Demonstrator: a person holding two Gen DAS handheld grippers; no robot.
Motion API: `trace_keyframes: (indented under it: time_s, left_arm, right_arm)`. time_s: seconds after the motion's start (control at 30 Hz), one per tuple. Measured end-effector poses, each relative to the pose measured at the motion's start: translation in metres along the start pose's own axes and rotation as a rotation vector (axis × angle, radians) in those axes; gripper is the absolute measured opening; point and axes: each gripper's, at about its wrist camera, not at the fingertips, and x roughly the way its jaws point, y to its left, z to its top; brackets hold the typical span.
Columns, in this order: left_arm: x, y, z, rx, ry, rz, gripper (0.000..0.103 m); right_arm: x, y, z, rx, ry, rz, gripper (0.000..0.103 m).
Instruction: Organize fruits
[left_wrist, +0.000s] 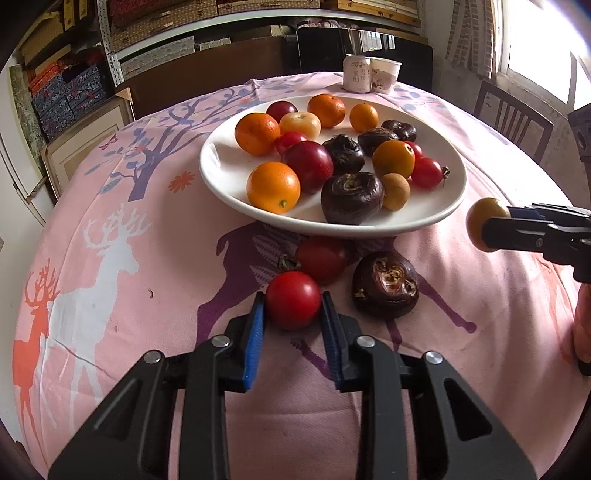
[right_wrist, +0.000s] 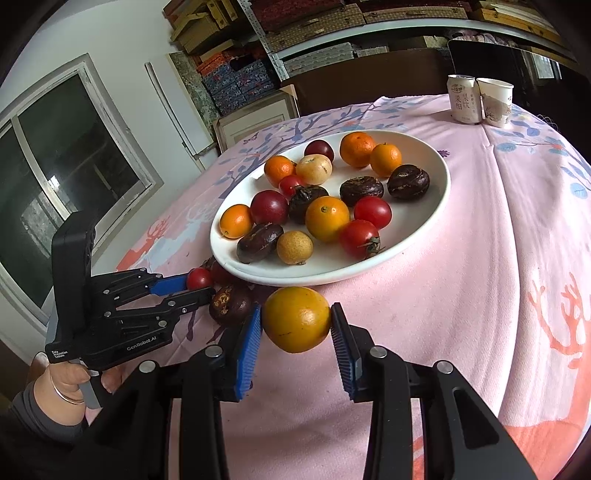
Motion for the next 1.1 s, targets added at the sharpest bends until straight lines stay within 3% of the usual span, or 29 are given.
trace_keyframes:
  time_s: [0.67, 1.1]
  left_arm:
    - [-0.010, 0.003, -0.005, -0.024, -0.019, -0.014, 0.028]
    - [-0.063, 0.011, -0.016, -0.047, -0.147, -0.027, 0.028]
  right_arm:
    - [-0.004, -0.002, -0.001, 0.001, -0.027, 0.003, 0.038]
    - [-0.026, -0.001, -0.004, -0.003, -0.044, 0.031, 0.038]
